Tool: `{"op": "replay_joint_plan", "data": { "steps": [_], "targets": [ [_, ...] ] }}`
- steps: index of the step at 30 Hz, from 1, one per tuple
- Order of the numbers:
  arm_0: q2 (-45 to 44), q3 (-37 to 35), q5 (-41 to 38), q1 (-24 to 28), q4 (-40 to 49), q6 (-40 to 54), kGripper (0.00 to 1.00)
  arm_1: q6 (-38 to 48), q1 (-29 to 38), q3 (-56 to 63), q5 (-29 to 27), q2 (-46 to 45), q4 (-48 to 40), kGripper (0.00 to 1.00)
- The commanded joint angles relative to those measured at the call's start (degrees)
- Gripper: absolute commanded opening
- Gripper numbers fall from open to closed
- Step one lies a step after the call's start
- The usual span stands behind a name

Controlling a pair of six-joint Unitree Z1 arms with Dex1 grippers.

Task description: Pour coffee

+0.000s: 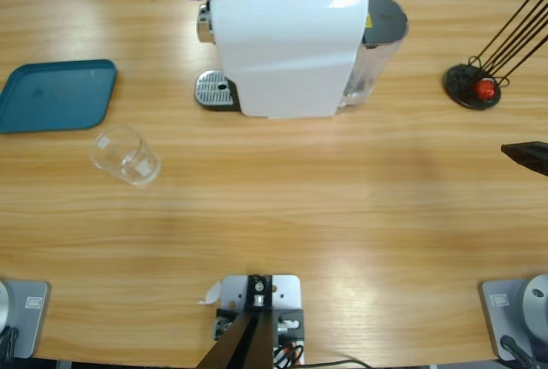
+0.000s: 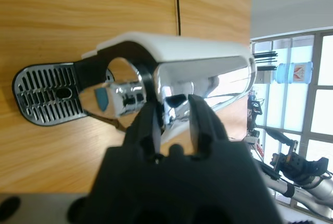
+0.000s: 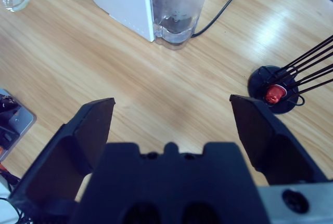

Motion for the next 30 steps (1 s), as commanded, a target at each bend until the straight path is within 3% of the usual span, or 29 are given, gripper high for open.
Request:
{"op": "replay_joint_plan", "data": {
  "steps": [1, 10, 21, 26, 27, 28, 29, 30],
  "targets": [
    [-2.0, 2.5, -1.2, -0.6, -0.4, -0.1, 0.000, -0.3, -0.9, 0.8, -0.1, 0.6, -0.2, 1.000],
    [-2.6, 2.0, -1.7, -0.6, -4.5, 0.3, 0.000, -0.2, -1.2, 0.8, -0.1, 0.6, -0.2, 1.000],
    [-5.7, -4.0, -5.9, -1.1, -6.6, -0.3, 0.000, -0.2, -1.2, 0.8, -0.1, 0.7, -0.2, 1.000],
    [-6.9, -7.8, -6.7, -3.1, -7.0, 3.9, 0.007, -0.3, -1.2, 0.8, -0.1, 0.6, -0.2, 1.000],
    [-6.9, -7.8, -6.4, -3.6, -8.1, 6.8, 0.286, -0.2, -1.2, 0.8, -0.1, 0.5, -0.2, 1.000],
    [-7.0, -7.9, -5.0, -4.4, -9.3, 10.0, 0.653, -0.2, -1.2, 0.9, -0.2, 0.3, -0.2, 1.000],
    [-6.8, -8.2, -3.2, -5.3, -10.4, 13.3, 0.849, -0.1, -1.2, 1.0, -0.3, 0.0, -0.2, 1.000],
    [-6.7, -8.4, -0.4, -6.1, -11.0, 17.8, 0.922, 0.1, -1.2, 1.1, -1.0, -0.2, -0.4, 1.000]
  ]
}}
